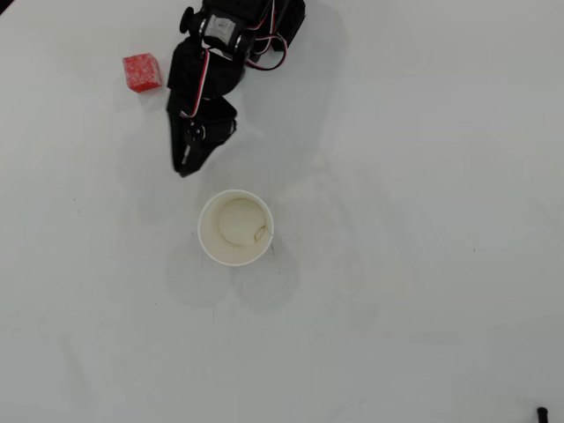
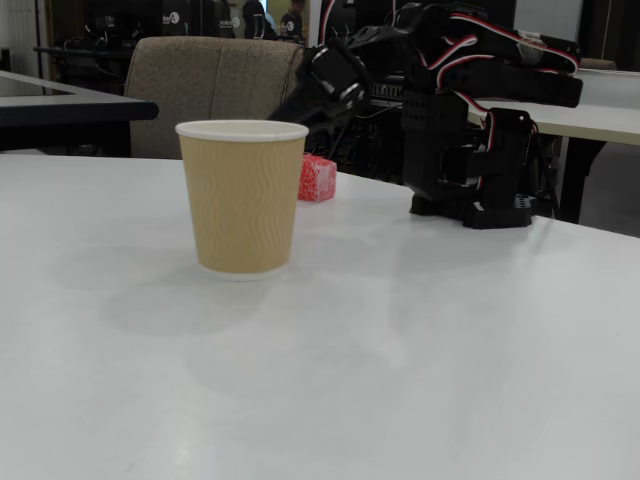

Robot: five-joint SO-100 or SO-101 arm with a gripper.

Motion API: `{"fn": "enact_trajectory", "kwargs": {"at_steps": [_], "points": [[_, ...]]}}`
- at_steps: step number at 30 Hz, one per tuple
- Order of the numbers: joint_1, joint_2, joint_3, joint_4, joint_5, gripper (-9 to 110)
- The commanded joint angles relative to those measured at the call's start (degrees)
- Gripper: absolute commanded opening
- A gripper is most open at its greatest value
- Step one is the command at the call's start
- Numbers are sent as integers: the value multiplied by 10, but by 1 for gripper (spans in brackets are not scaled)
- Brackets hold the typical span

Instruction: Grasp a red cube and put it in the cup.

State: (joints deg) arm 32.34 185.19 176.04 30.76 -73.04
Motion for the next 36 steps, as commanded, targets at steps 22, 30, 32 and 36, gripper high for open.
{"fn": "enact_trajectory", "kwargs": {"at_steps": [22,30,32,36], "points": [[309,10,42,-58,-368,1],[388,10,42,6,-372,15],[405,10,42,28,-376,22],[429,11,42,54,-380,40]]}}
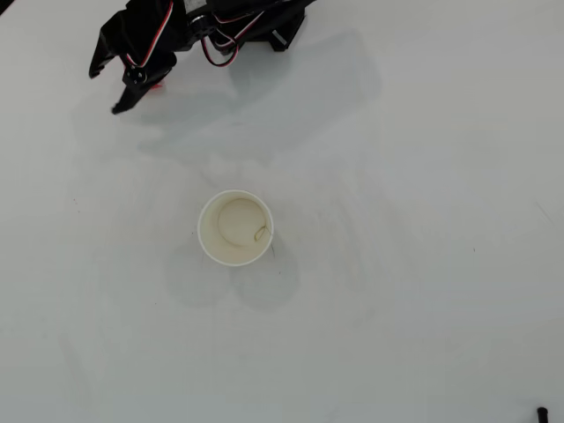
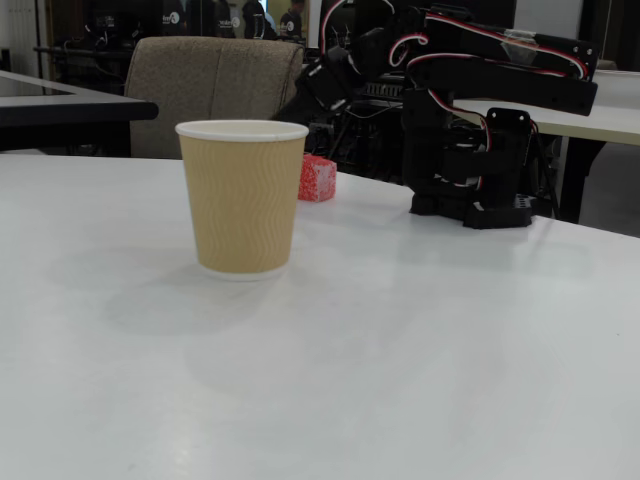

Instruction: Grasp a red cube and put it in the cup.

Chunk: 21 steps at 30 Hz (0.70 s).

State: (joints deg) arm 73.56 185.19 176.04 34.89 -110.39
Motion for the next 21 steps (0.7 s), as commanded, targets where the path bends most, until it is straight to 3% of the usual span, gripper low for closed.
{"fn": "enact_trajectory", "kwargs": {"at_steps": [1,21], "points": [[18,11,42,14,-6,41],[86,11,42,149,-57,41]]}}
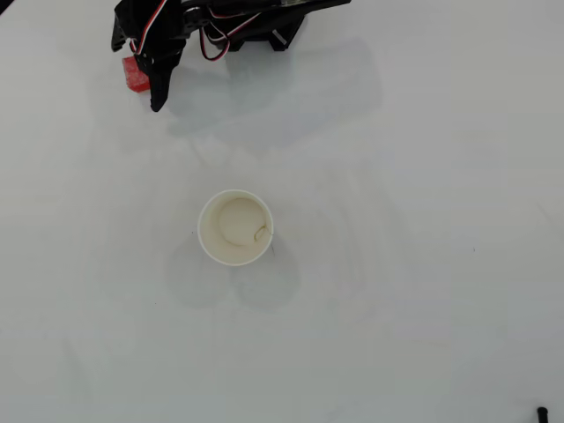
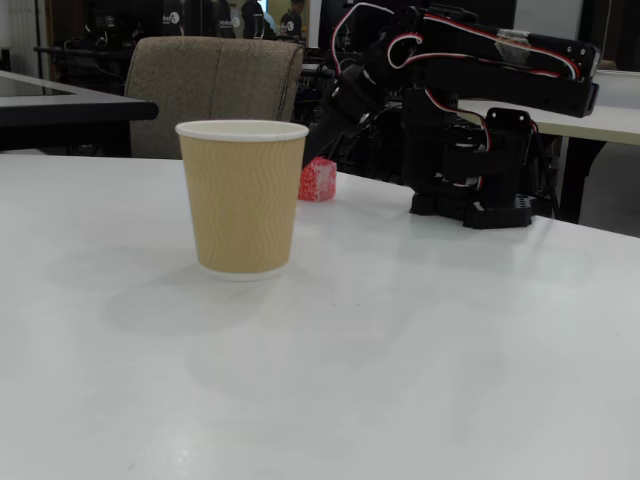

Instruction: Grasp a red cube and put it in the cup.

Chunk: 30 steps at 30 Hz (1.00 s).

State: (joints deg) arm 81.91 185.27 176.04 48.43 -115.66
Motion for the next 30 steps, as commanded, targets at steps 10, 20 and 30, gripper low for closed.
{"fn": "enact_trajectory", "kwargs": {"at_steps": [10,20,30], "points": [[-1,10,42,17,-5,40],[11,10,42,76,-6,40],[9,10,42,76,-16,38]]}}
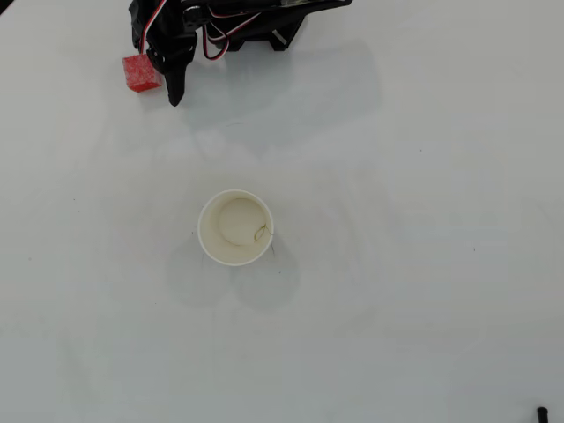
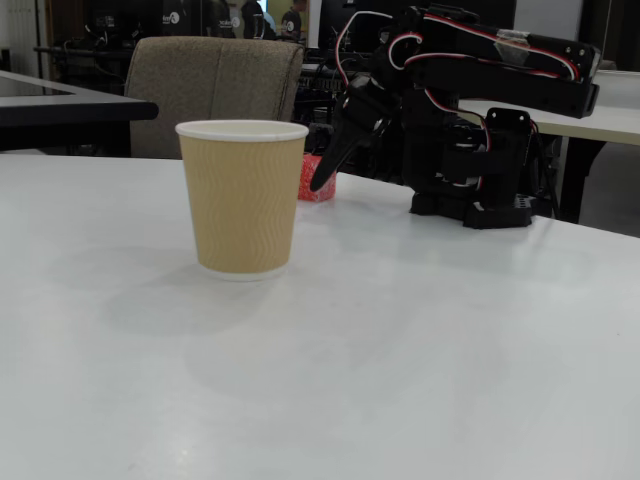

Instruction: Grasp a red cube and put it in the cup.

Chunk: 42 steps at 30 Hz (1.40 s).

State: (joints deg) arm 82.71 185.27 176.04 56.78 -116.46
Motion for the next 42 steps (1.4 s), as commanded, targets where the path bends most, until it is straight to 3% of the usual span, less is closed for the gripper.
{"fn": "enact_trajectory", "kwargs": {"at_steps": [1,12,33,38,42], "points": [[2,10,42,-13,-8,38],[2,10,42,-97,-23,34],[11,10,42,-39,-24,34],[8,10,42,-40,-25,15],[8,10,42,-41,-29,12]]}}
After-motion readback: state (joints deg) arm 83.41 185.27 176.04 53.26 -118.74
